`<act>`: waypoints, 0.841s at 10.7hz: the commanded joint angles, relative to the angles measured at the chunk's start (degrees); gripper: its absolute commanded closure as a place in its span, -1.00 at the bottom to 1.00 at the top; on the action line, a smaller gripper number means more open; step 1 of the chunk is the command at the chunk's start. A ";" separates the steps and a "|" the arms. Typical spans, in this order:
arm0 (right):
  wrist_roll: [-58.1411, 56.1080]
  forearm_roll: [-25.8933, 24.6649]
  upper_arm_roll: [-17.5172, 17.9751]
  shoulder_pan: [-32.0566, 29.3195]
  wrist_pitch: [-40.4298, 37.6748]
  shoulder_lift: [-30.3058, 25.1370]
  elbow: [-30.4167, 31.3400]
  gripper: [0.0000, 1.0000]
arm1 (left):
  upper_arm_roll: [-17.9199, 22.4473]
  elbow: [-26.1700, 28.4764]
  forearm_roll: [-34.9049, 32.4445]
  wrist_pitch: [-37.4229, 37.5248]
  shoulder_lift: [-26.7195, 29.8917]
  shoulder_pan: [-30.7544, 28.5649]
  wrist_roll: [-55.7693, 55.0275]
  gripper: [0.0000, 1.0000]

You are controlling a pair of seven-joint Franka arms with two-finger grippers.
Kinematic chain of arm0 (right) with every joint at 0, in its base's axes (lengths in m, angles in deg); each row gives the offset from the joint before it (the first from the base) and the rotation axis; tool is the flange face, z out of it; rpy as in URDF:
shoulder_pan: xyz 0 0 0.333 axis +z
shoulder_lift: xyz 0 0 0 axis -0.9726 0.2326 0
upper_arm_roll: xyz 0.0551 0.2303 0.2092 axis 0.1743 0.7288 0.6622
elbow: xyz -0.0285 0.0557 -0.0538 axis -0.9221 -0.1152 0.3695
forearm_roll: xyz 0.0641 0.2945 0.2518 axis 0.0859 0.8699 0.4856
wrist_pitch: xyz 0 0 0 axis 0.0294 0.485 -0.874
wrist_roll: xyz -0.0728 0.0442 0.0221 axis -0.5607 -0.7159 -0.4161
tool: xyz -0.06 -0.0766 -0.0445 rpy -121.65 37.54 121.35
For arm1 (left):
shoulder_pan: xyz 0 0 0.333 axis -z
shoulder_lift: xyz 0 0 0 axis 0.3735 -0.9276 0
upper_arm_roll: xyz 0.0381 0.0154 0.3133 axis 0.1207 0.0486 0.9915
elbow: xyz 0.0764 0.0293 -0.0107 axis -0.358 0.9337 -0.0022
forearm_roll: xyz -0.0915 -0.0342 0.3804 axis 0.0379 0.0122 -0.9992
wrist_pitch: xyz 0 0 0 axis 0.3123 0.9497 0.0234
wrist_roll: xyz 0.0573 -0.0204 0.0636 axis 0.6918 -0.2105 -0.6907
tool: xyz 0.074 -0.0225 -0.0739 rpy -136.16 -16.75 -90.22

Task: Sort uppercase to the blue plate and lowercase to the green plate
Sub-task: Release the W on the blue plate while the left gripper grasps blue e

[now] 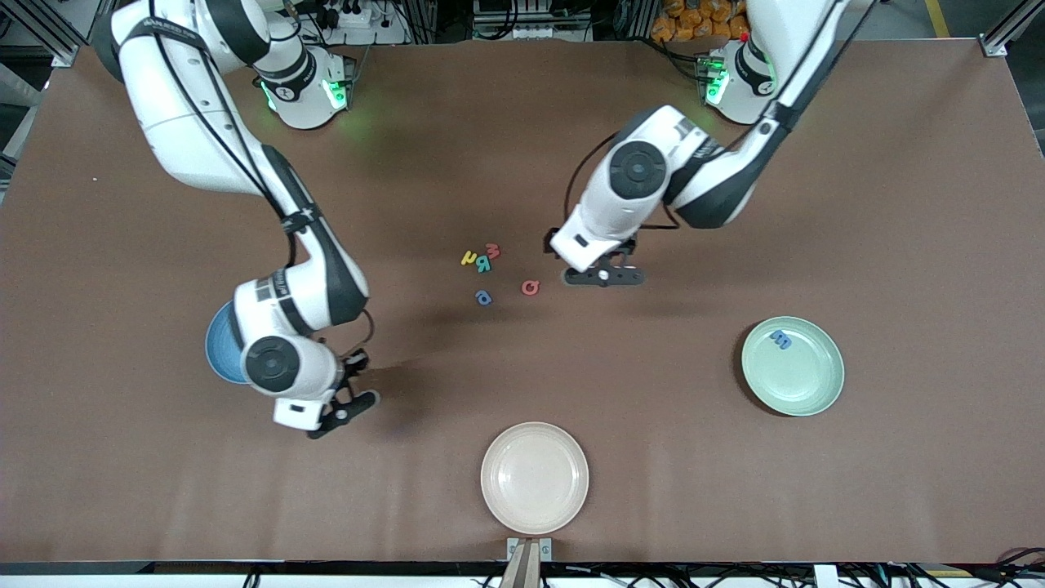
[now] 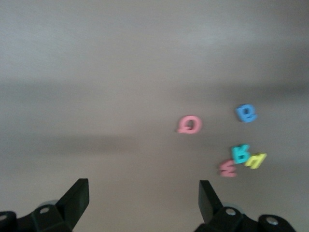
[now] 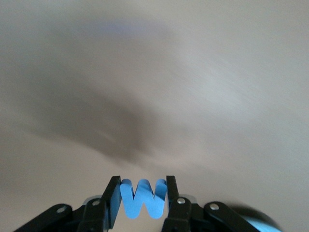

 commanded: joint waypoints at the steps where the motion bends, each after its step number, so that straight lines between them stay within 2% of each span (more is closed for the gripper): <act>1: -9.87 0.14 -5.51 -0.10 -5.76 -5.03 2.11 0.46 | 6.60 -12.03 1.43 0.56 -9.39 8.27 -8.60 -0.89; 3: -15.00 0.31 -9.48 -0.63 -5.60 -5.31 6.83 0.42 | 9.61 -17.51 1.53 -0.05 -14.42 12.87 -13.29 -0.75; 6: -16.06 0.58 -11.68 -3.00 -5.25 -6.01 14.14 0.33 | 14.43 -19.97 5.10 -2.17 -17.51 18.23 -20.14 -0.70; 8: -16.24 3.82 -13.09 -3.18 -3.94 -6.01 16.08 0.12 | 17.43 -24.44 7.85 -2.17 -21.89 22.18 -25.93 -0.65; 9: -16.15 4.70 -13.19 -3.09 -2.89 -5.92 16.87 -0.16 | 17.96 -26.99 7.85 -2.17 -24.09 23.51 -28.75 -0.64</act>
